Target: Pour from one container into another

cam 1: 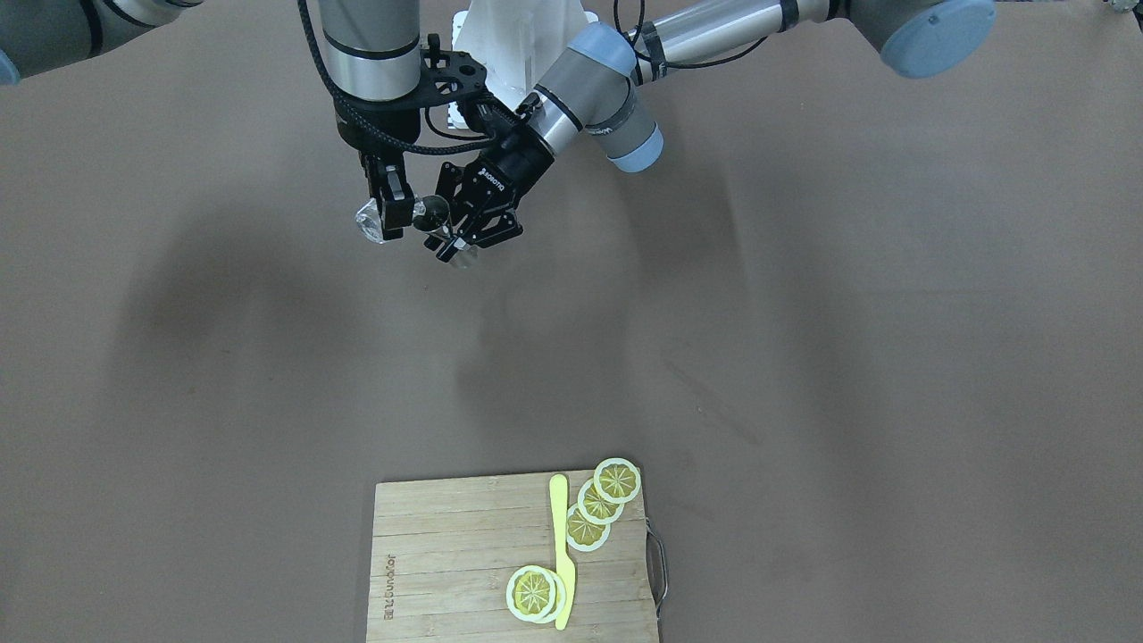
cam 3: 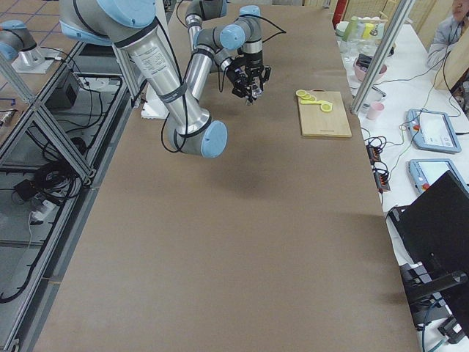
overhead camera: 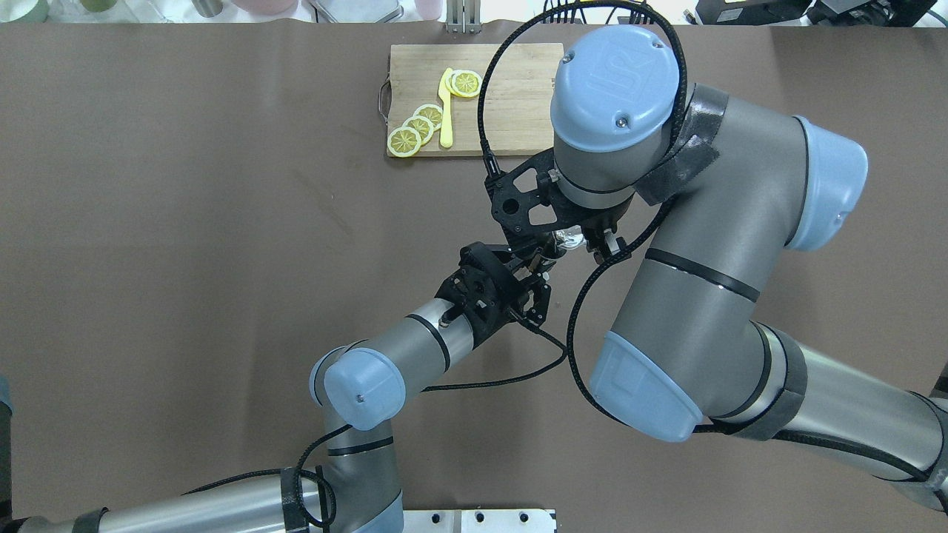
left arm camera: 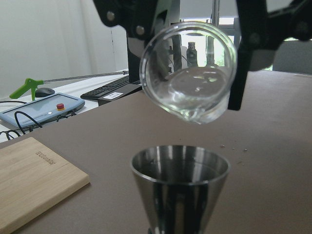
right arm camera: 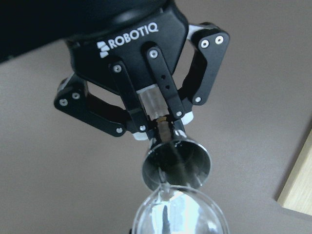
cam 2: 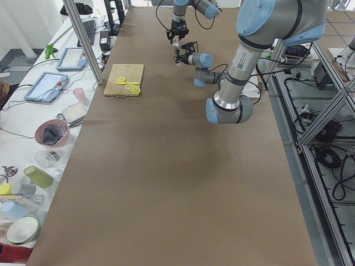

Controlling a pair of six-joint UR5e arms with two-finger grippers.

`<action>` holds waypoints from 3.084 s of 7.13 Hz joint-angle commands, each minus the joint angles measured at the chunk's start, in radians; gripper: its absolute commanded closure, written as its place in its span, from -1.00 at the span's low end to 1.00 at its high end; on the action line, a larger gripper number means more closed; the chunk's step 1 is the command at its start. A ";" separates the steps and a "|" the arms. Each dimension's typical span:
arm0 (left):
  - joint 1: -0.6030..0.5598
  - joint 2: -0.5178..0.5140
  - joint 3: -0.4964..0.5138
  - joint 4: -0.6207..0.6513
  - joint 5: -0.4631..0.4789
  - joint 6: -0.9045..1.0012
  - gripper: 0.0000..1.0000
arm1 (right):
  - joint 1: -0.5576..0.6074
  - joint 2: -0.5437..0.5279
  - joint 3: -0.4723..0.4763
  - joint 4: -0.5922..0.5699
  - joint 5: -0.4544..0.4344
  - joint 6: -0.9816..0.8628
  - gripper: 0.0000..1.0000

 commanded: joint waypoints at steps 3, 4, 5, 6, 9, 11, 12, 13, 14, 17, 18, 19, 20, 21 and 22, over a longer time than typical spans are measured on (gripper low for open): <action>0.000 0.002 0.000 -0.008 0.000 0.000 1.00 | -0.001 0.008 -0.004 -0.013 -0.015 -0.006 1.00; -0.001 0.002 0.000 -0.009 0.000 0.000 1.00 | -0.001 0.009 -0.004 -0.017 -0.018 -0.006 1.00; 0.000 0.003 0.000 -0.014 0.000 0.000 1.00 | -0.001 0.012 -0.006 -0.018 -0.019 -0.006 1.00; 0.000 0.003 0.000 -0.014 0.000 0.000 1.00 | -0.002 0.016 -0.011 -0.018 -0.019 -0.006 1.00; 0.000 0.003 0.000 -0.014 0.000 0.000 1.00 | -0.007 0.028 -0.018 -0.018 -0.019 -0.006 1.00; 0.000 0.003 0.000 -0.014 0.000 0.000 1.00 | -0.010 0.035 -0.021 -0.018 -0.021 -0.006 1.00; -0.001 0.003 0.000 -0.015 0.000 0.000 1.00 | -0.010 0.038 -0.021 -0.019 -0.021 -0.006 1.00; -0.001 0.003 0.000 -0.014 0.000 0.000 1.00 | -0.012 0.038 -0.021 -0.019 -0.021 -0.006 1.00; 0.000 0.003 0.000 -0.014 0.000 0.000 1.00 | -0.012 0.038 -0.020 -0.019 -0.021 -0.006 1.00; 0.000 0.003 0.000 -0.014 0.000 0.000 1.00 | -0.010 0.038 -0.012 -0.016 -0.019 -0.006 1.00; 0.000 0.003 0.000 -0.014 0.000 0.000 1.00 | -0.007 0.036 -0.009 -0.016 -0.016 -0.006 1.00; -0.001 0.003 0.000 -0.015 0.000 0.000 1.00 | -0.002 0.036 -0.003 -0.014 -0.009 -0.005 1.00; -0.001 0.003 0.000 -0.014 0.000 0.001 1.00 | 0.002 0.036 -0.001 -0.013 0.004 -0.005 1.00; 0.000 0.003 0.000 -0.014 0.000 0.002 1.00 | 0.017 0.036 0.000 -0.008 0.027 -0.003 1.00; -0.001 0.003 0.000 -0.014 0.000 0.002 1.00 | 0.043 0.035 0.005 -0.005 0.062 -0.003 1.00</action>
